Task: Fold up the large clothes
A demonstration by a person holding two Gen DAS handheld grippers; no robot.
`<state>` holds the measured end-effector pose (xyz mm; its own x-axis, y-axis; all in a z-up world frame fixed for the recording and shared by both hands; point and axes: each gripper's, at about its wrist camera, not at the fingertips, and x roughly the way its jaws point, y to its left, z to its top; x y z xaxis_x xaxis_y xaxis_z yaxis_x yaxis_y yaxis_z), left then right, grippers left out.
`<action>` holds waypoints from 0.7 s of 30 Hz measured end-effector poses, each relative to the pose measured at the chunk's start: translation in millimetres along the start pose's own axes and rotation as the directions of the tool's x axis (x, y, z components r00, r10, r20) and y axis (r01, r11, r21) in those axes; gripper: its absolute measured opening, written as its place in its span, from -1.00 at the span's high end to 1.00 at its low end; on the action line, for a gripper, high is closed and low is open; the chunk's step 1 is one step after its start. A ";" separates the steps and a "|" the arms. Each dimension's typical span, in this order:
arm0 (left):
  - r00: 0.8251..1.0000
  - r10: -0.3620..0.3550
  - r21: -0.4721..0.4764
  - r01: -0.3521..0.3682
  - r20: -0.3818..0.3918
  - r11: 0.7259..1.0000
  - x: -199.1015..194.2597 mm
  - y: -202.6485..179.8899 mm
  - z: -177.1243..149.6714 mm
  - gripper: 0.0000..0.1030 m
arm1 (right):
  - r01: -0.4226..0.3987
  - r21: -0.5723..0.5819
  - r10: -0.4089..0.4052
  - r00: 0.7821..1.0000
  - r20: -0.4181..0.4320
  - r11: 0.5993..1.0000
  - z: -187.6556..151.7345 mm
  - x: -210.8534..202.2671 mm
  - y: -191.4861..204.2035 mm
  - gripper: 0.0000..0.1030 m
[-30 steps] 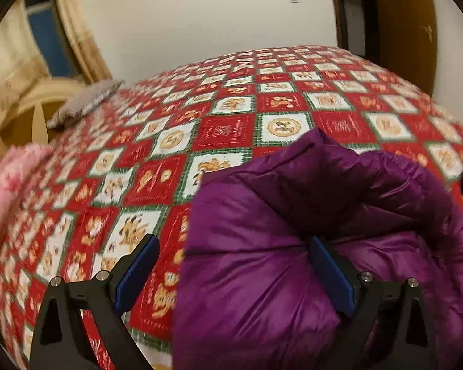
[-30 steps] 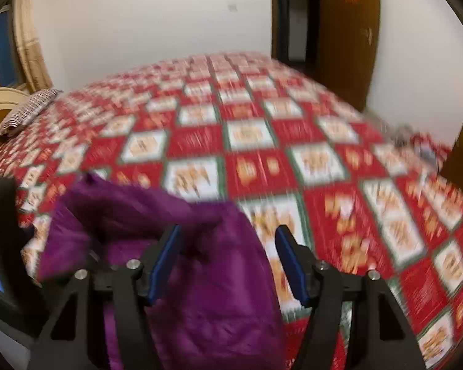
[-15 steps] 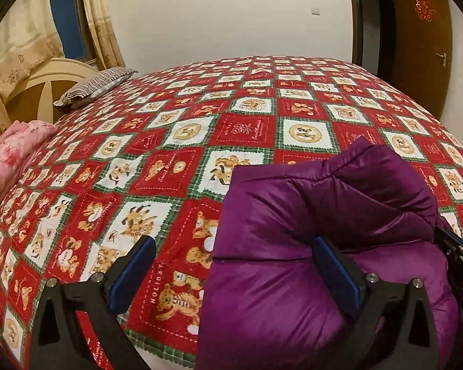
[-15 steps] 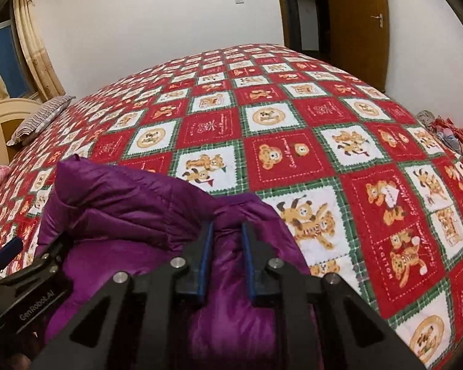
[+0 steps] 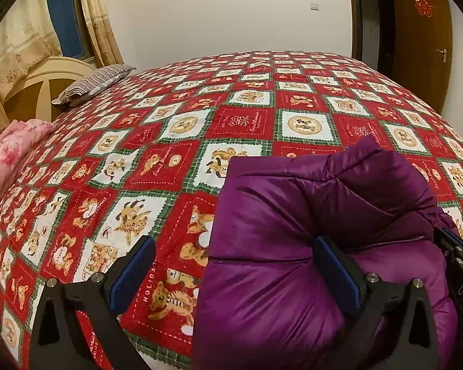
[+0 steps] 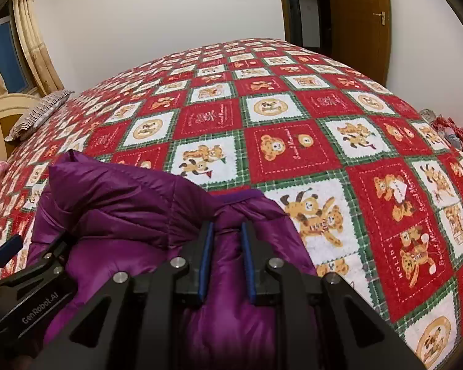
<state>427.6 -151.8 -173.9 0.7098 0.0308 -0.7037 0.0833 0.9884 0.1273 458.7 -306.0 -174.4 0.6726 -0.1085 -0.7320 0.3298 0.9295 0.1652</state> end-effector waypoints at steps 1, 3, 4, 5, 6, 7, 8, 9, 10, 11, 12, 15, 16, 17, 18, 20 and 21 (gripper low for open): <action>1.000 0.002 0.002 -0.002 -0.001 1.000 0.5 -0.7 -0.1 -0.98 | 0.003 -0.003 -0.003 1.000 -0.002 1.000 0.0 0.8 0.3 0.61; 1.000 0.004 0.005 -0.004 -0.002 1.000 1.3 -1.2 -0.8 -0.98 | 0.014 -0.009 -0.014 1.000 -0.007 1.000 -0.2 1.9 1.9 0.61; 1.000 0.007 0.006 -0.007 -0.001 1.000 1.7 -1.9 -1.1 -0.98 | 0.019 -0.013 -0.019 1.000 -0.008 1.000 -0.4 2.3 2.6 0.61; 1.000 0.010 0.008 -0.010 -0.001 1.000 2.2 -2.7 -1.4 -0.99 | 0.025 -0.016 -0.025 1.000 -0.010 1.000 -0.4 2.7 3.4 0.61; 1.000 0.012 0.009 -0.012 0.000 1.000 2.3 -3.1 -1.6 -0.99 | 0.030 -0.020 -0.030 0.999 -0.012 0.999 -0.4 3.3 4.1 0.61; 1.000 0.015 0.010 -0.015 0.001 1.000 2.4 -3.6 -1.8 -0.99 | 0.035 -0.024 -0.035 0.999 -0.013 0.999 -0.6 3.7 4.8 0.61; 1.000 0.018 0.012 -0.019 0.003 1.000 2.5 -4.2 -2.0 -0.99 | 0.037 -0.026 -0.038 0.999 -0.013 0.999 -0.5 4.3 5.0 0.61; 1.000 0.020 0.013 -0.020 0.004 1.000 2.4 -3.9 -2.4 -0.99 | 0.040 -0.027 -0.040 0.999 -0.013 0.999 -0.8 4.5 5.0 0.61; 1.000 0.022 0.014 -0.022 0.005 1.000 2.6 -4.1 -2.6 -0.99 | 0.041 -0.029 -0.041 0.999 -0.013 0.999 -0.7 4.9 4.9 0.61; 1.000 0.024 0.015 -0.024 0.005 1.000 2.7 -4.4 -2.7 -0.99 | 0.042 -0.030 -0.043 0.999 -0.013 0.999 -0.9 5.0 5.2 0.61; 1.000 0.024 0.015 -0.024 0.006 1.000 3.0 -4.5 -2.8 -0.99 | 0.046 -0.033 -0.047 0.999 -0.013 0.998 -1.0 5.3 5.7 0.61; 1.000 0.025 0.016 -0.025 0.006 1.000 3.0 -4.5 -2.8 -0.99 | 0.056 -0.039 -0.056 0.998 -0.010 0.998 -1.1 6.0 7.3 0.61; 1.000 0.024 0.016 -0.024 0.005 1.000 3.0 -4.4 -2.8 -0.99 | 0.059 -0.041 -0.059 0.998 -0.009 0.997 -1.3 6.0 7.7 0.61; 1.000 0.025 0.017 -0.025 0.005 1.000 3.4 -4.8 -2.8 -0.99 | 0.061 -0.043 -0.062 0.998 -0.009 0.997 -1.4 6.1 7.7 0.61; 1.000 0.025 0.017 -0.025 0.005 1.000 3.1 -4.4 -3.0 -0.99 | 0.065 -0.046 -0.065 0.998 -0.008 0.997 -1.6 6.2 7.8 0.61; 1.000 0.024 0.017 -0.024 0.005 1.000 3.2 -4.5 -3.1 -0.99 | 0.069 -0.048 -0.069 0.998 -0.007 0.996 -1.5 7.2 8.6 0.61; 1.000 0.025 0.017 -0.025 0.004 1.000 3.2 -4.5 -3.1 -0.99 | 0.071 -0.050 -0.072 0.997 -0.007 0.996 -1.3 7.6 9.0 0.61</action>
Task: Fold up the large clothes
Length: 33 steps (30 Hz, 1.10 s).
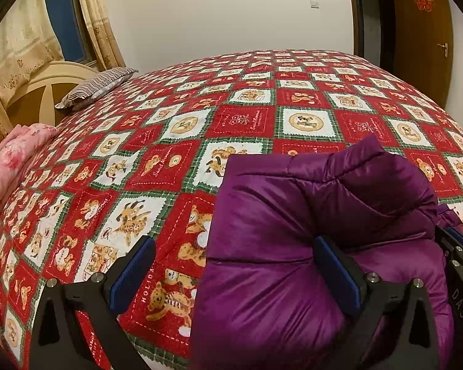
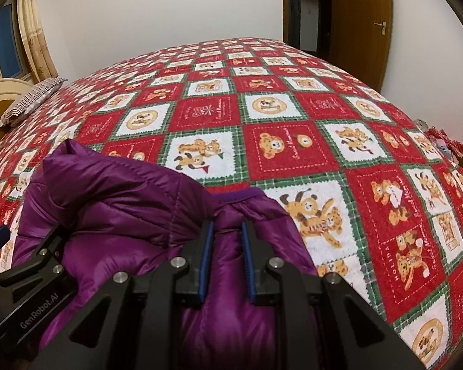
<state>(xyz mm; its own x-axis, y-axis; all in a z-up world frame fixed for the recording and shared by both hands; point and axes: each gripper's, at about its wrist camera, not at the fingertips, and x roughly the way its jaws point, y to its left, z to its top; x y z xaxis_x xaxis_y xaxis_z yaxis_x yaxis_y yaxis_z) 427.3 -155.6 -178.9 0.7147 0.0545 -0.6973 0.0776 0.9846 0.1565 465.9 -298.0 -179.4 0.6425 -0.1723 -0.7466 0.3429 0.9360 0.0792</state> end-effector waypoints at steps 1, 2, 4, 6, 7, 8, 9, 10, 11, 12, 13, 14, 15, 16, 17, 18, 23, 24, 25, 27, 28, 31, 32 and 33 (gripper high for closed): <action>1.000 0.001 0.000 -0.001 0.001 1.000 -0.1 -0.1 -0.1 -0.99 | 0.002 -0.001 -0.002 1.000 0.000 1.000 -0.1 -0.1 0.9 0.61; 1.000 0.002 0.001 -0.002 0.001 1.000 -0.1 -0.2 -0.1 -0.99 | 0.005 -0.002 -0.005 1.000 0.000 1.000 -0.2 0.0 1.3 0.61; 1.000 0.007 0.004 -0.007 0.002 1.000 0.4 -0.3 -0.5 -0.99 | 0.006 -0.003 -0.006 1.000 0.000 1.000 -0.2 0.1 1.5 0.61; 1.000 0.010 0.006 -0.010 0.003 1.000 1.0 -0.7 -0.7 -0.99 | 0.003 -0.002 -0.003 1.000 0.000 1.000 -0.2 0.3 0.9 0.61; 1.000 0.011 0.006 -0.011 0.003 1.000 1.2 -0.5 -0.8 -0.99 | 0.004 -0.003 -0.005 1.000 -0.001 1.000 0.0 0.2 1.5 0.61; 1.000 0.013 0.007 -0.013 0.003 1.000 1.3 -0.6 -0.9 -0.99 | 0.005 -0.003 -0.005 1.000 -0.001 1.000 0.0 0.3 1.5 0.61; 1.000 0.014 0.008 -0.014 0.004 1.000 1.1 -0.9 -0.9 -0.99 | 0.006 -0.004 -0.006 1.000 -0.001 1.000 0.0 0.5 1.5 0.61; 1.000 0.016 0.008 -0.016 0.005 1.000 1.1 -1.0 -1.1 -0.99 | 0.006 -0.005 -0.006 1.000 -0.002 1.000 0.1 0.4 1.3 0.61; 1.000 0.016 0.008 -0.016 0.005 1.000 1.1 -0.8 -1.1 -0.99 | 0.008 -0.007 -0.008 1.000 -0.002 1.000 0.1 0.5 1.5 0.61; 1.000 0.016 0.008 -0.016 0.006 1.000 1.1 -0.7 -1.2 -0.99 | 0.010 -0.007 -0.010 1.000 -0.001 1.000 -0.2 0.5 1.8 0.61; 1.000 0.016 0.008 -0.016 0.005 1.000 1.0 -0.8 -1.2 -0.99 | 0.011 -0.007 -0.011 1.000 -0.002 1.000 -0.1 0.6 2.1 0.61; 1.000 0.016 0.008 -0.016 0.005 1.000 1.0 -0.7 -1.3 -0.99 | 0.013 -0.008 -0.013 1.000 -0.002 1.000 -0.1 0.8 2.3 0.61; 1.000 0.016 0.008 -0.016 0.005 1.000 1.0 -0.9 -1.3 -0.99 | 0.014 -0.009 -0.014 1.000 -0.002 1.000 -0.1 1.0 2.2 0.61; 1.000 0.016 0.009 -0.016 0.005 1.000 1.0 -1.1 -1.3 -0.99 | 0.015 -0.009 -0.015 1.000 -0.002 1.000 0.1 1.5 2.5 0.61; 1.000 0.017 0.009 -0.017 0.005 1.000 1.3 -0.4 -1.6 -0.99 | 0.015 -0.009 -0.015 1.000 -0.002 1.000 0.1 1.8 2.2 0.61; 1.000 0.017 0.009 -0.017 0.005 1.000 1.0 -1.2 -1.4 -0.99 | 0.015 -0.009 -0.015 1.000 -0.002 1.000 0.1 1.8 2.3 0.61; 1.000 0.023 0.013 -0.023 0.006 1.000 1.1 -0.8 -1.1 -0.99 | 0.016 -0.011 -0.016 1.000 -0.002 1.000 0.0 1.6 2.6 0.60; 1.000 0.023 0.013 -0.024 0.006 1.000 0.8 -2.6 -0.6 -0.99 | 0.016 -0.011 -0.016 1.000 -0.002 1.000 -0.1 1.9 2.6 0.60; 1.000 0.024 0.014 -0.025 0.007 1.000 0.7 -2.7 -0.7 -0.99 | 0.016 -0.011 -0.016 1.000 -0.002 1.000 0.0 1.7 2.6 0.60; 0.999 0.031 0.016 -0.031 0.009 0.999 0.0 -3.6 -0.6 -0.99 | 0.016 -0.010 -0.016 1.000 -0.002 1.000 0.0 2.0 2.4 0.60; 0.999 0.032 0.017 -0.033 0.010 0.999 0.0 -3.2 -0.5 -0.99 | 0.016 -0.012 -0.016 1.000 -0.003 1.000 -0.1 1.8 2.6 0.60; 1.000 0.025 0.013 -0.025 0.007 1.000 0.6 -4.3 0.7 -0.99 | 0.016 -0.011 -0.016 1.000 -0.003 1.000 -0.1 2.0 2.7 0.60; 1.000 0.013 0.008 -0.013 0.000 1.000 1.5 -2.8 1.6 -0.99 | 0.014 -0.009 -0.014 1.000 -0.004 1.000 0.1 2.2 2.3 0.60; 1.000 -0.018 -0.002 0.018 -0.018 1.000 2.6 1.2 2.8 -0.99 | 0.009 -0.006 -0.009 1.000 -0.006 1.000 0.4 2.2 1.6 0.60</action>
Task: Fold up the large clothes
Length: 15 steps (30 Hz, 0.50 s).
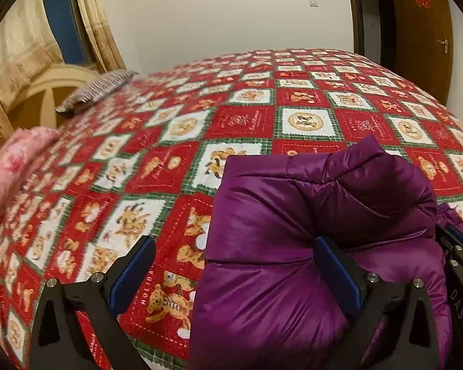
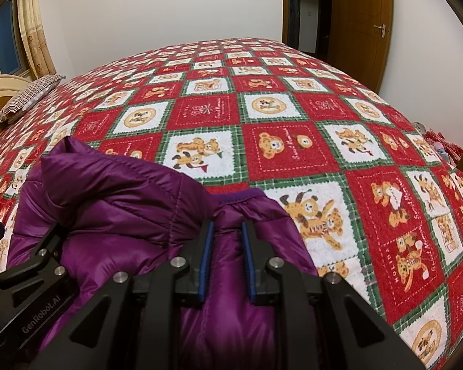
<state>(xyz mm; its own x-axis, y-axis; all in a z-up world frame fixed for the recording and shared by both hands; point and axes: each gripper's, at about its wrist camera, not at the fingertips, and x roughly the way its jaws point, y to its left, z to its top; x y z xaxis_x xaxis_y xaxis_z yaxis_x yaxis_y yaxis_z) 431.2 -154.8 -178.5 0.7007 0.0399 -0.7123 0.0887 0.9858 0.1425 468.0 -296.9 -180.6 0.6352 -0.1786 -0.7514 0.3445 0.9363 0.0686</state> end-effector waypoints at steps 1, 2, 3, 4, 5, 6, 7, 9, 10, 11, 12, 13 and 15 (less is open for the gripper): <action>0.999 -0.039 -0.013 0.038 -0.020 0.999 0.1 4.6 2.1 -0.98 | -0.007 0.001 0.007 1.000 -0.004 1.000 1.1 0.6 -1.3 0.60; 0.993 -0.101 -0.026 0.100 -0.054 0.995 -3.3 14.0 3.7 -0.98 | -0.026 0.004 0.026 1.000 -0.010 1.000 2.4 -0.5 -3.4 0.59; 0.990 -0.130 -0.037 0.128 -0.062 0.991 -9.5 22.4 3.1 -0.98 | -0.054 0.004 0.054 0.998 -0.015 0.999 3.5 -3.1 -6.5 0.57; 0.989 -0.135 -0.053 0.132 -0.052 0.990 -20.0 31.8 1.2 -0.98 | -0.069 -0.005 0.068 0.997 -0.020 0.998 4.0 -6.7 -8.7 0.52; 0.990 -0.134 -0.063 0.131 -0.034 0.989 -33.3 41.8 -2.1 -0.98 | -0.077 -0.022 0.077 0.997 -0.020 0.997 3.7 -15.1 -11.3 0.34; 0.989 -0.147 -0.061 0.146 -0.012 0.987 -48.0 52.2 -7.9 -0.98 | -0.084 -0.028 0.084 0.996 0.000 0.996 2.0 -29.0 -15.4 0.18; 0.988 -0.157 -0.058 0.157 0.000 0.986 -58.3 60.1 -14.0 -0.98 | -0.086 -0.029 0.087 0.996 0.031 0.996 -1.4 -44.3 -19.8 -0.23; 0.984 -0.178 -0.069 0.179 0.017 0.981 -75.6 75.8 -30.6 -0.98 | -0.079 -0.001 0.079 0.991 0.106 0.997 -12.9 -77.0 -30.4 -0.78; 0.980 -0.199 -0.085 0.200 0.019 0.976 -79.7 80.4 -37.9 -0.98 | -0.085 -0.001 0.085 0.989 0.121 0.996 -17.2 -84.0 -32.2 -0.87; 0.968 -0.251 -0.099 0.251 0.017 0.963 -82.1 83.7 -45.6 -0.98 | -0.086 -0.011 0.087 0.989 0.121 0.996 -23.7 -88.0 -32.9 -0.87; 0.960 -0.281 -0.099 0.280 0.013 0.955 -81.6 81.2 -48.7 -0.98 | -0.083 -0.013 0.084 0.992 0.099 0.996 -31.6 -86.2 -35.5 -0.87; 0.957 -0.291 -0.088 0.291 0.005 0.953 -80.0 77.7 -51.5 -0.98 | -0.090 -0.003 0.090 0.992 0.083 0.996 -35.1 -82.8 -37.7 -0.87; 0.963 -0.268 -0.047 0.266 -0.026 0.963 -72.2 63.3 -55.7 -0.98 | -0.120 0.038 0.119 0.992 0.040 0.992 -44.2 -70.8 -45.1 -0.82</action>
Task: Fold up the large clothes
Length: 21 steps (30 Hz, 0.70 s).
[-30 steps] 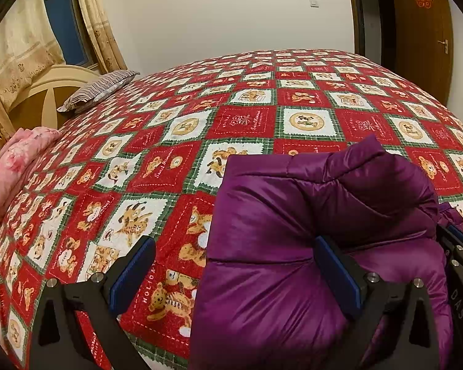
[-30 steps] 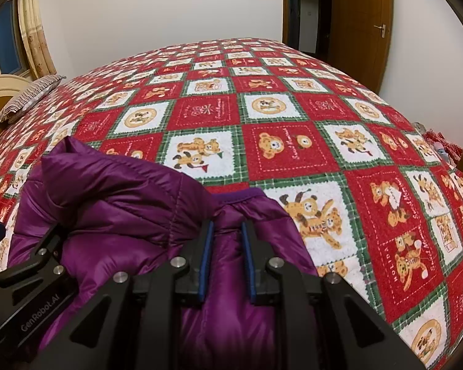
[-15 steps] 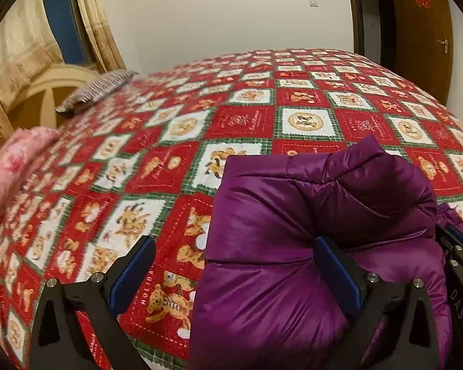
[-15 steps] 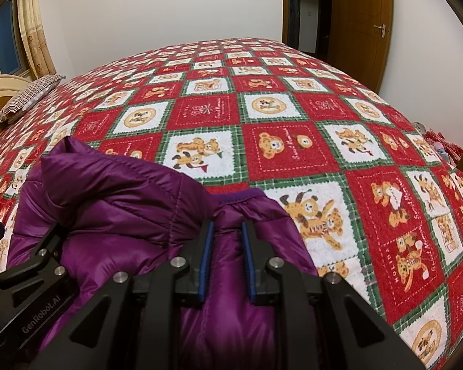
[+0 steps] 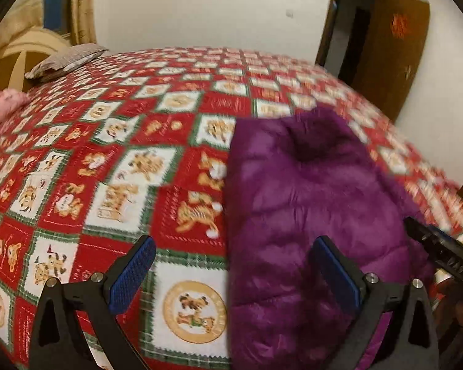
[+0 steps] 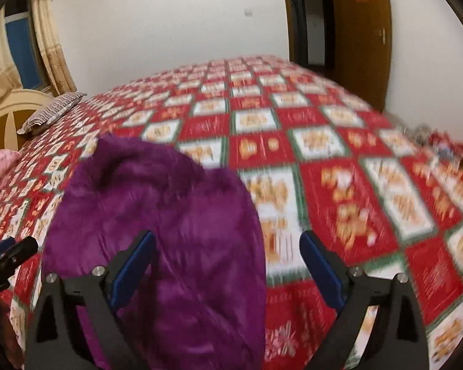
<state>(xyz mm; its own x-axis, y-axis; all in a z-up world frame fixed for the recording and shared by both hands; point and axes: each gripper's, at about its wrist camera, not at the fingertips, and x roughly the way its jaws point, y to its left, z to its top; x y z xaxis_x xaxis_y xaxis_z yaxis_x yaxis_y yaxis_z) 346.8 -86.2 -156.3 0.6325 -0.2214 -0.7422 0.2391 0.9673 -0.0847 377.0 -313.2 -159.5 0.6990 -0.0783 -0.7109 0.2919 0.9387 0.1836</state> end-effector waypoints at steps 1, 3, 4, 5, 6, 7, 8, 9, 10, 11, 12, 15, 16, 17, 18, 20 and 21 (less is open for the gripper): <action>1.000 0.003 0.011 -0.003 -0.003 1.000 5.3 -4.9 -1.7 -0.98 | -0.007 0.021 0.007 1.000 -0.016 1.000 -3.0 3.3 -4.3 -0.81; 1.000 -0.015 0.001 0.015 0.001 1.000 11.9 -8.1 -3.8 -0.98 | -0.036 0.048 0.037 0.999 -0.022 0.998 -6.4 4.6 -9.8 -0.81; 1.000 -0.031 -0.016 0.030 -0.008 0.999 14.5 -6.0 -3.9 -0.98 | -0.040 0.043 0.041 0.999 -0.019 0.998 -6.6 4.4 -10.1 -0.80; 0.998 -0.053 -0.043 0.052 -0.022 0.998 17.7 -2.4 -3.9 -0.98 | -0.043 0.036 0.044 0.999 -0.021 0.998 -6.9 4.5 -9.8 -0.80; 0.997 -0.074 -0.070 0.072 -0.034 0.995 20.1 0.0 -4.2 -0.98 | -0.053 0.037 0.054 0.998 -0.027 0.998 -7.2 6.4 -10.4 -0.79; 0.994 -0.099 -0.097 0.094 -0.047 0.991 23.2 3.2 -4.4 -0.98 | -0.066 0.044 0.068 0.997 -0.033 0.997 -7.9 8.6 -11.4 -0.79; 0.990 -0.129 -0.130 0.120 -0.061 0.984 26.6 7.5 -4.6 -0.98 | -0.084 0.058 0.086 0.995 -0.042 0.995 -8.8 12.8 -13.5 -0.79; 0.988 -0.144 -0.141 0.134 -0.064 0.981 27.3 6.2 -5.5 -0.98 | -0.097 0.069 0.100 0.994 -0.047 0.993 -9.7 16.3 -14.7 -0.79; 0.986 -0.155 -0.143 0.145 -0.064 0.979 28.2 5.7 -5.8 -0.98 | -0.111 0.082 0.115 0.992 -0.049 0.990 -11.7 18.2 -16.0 -0.79; 0.986 -0.157 -0.134 0.147 -0.061 0.980 27.8 2.7 -5.9 -0.98 | -0.123 0.092 0.128 0.991 -0.048 0.988 -14.3 18.1 -16.2 -0.78; 0.987 -0.155 -0.111 0.148 -0.052 0.983 26.4 -1.7 -6.1 -0.98 | -0.133 0.096 0.138 0.989 -0.043 0.986 -15.8 19.4 -16.3 -0.78; 0.989 -0.145 -0.015 0.145 -0.028 0.989 22.3 -19.7 -5.6 -0.98 | -0.159 0.089 0.164 0.985 -0.050 0.983 -15.4 22.6 -15.2 -0.74; 0.989 -0.149 0.015 0.149 -0.023 0.989 20.8 -26.0 -5.6 -0.98 | -0.175 0.083 0.180 0.982 -0.056 0.981 -15.1 23.4 -13.9 -0.66; 0.988 -0.153 0.035 0.154 -0.021 0.987 19.8 -29.8 -6.3 -0.96 | -0.194 0.080 0.199 0.978 -0.061 0.978 -15.2 24.1 -12.6 -0.52; 0.985 -0.170 0.061 0.171 -0.019 0.983 19.7 -35.0 -5.8 -0.89 | -0.230 0.080 0.236 0.969 -0.069 0.970 -15.7 25.4 -11.2 -0.41; 0.984 -0.180 0.090 0.180 -0.016 0.979 16.8 -41.9 -6.2 -0.56 | -0.264 0.094 0.271 0.959 -0.077 0.960 -17.3 26.5 -11.9 -0.20; 0.987 -0.162 0.115 0.162 -0.008 0.980 13.7 -47.0 -6.5 -0.49 | -0.298 0.116 0.307 0.948 -0.078 0.948 -17.2 27.1 -14.1 -0.12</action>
<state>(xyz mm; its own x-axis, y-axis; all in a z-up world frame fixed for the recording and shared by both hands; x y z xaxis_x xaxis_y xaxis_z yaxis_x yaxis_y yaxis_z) 339.4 -133.8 -166.9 0.5799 -0.3740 -0.7237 0.4210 0.8982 -0.1268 380.6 -322.7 -193.1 0.7020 0.2404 -0.6704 0.1440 0.8740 0.4642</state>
